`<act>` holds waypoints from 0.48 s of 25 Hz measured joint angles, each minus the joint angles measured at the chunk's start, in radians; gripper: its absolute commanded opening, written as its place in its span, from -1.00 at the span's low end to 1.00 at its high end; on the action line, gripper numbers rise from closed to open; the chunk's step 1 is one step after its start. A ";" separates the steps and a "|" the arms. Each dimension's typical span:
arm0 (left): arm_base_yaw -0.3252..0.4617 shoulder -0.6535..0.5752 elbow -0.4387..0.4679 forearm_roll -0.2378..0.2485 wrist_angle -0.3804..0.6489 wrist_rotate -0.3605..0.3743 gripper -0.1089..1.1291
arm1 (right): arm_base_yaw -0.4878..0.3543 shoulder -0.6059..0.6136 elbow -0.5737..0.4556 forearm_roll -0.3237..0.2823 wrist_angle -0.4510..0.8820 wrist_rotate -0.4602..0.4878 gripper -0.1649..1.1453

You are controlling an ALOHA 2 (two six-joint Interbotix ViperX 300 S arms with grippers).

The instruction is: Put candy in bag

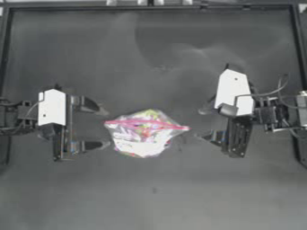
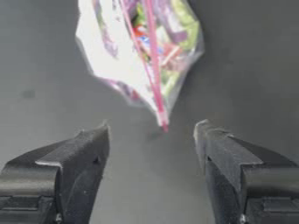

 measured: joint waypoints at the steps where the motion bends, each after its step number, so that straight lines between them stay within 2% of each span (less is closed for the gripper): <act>1: 0.002 -0.011 -0.003 0.000 0.018 0.000 0.81 | 0.000 0.000 0.000 -0.005 0.000 0.000 0.63; 12: 0.020 -0.176 -0.011 0.000 0.141 0.000 0.80 | 0.000 -0.058 -0.009 -0.040 0.002 -0.005 0.63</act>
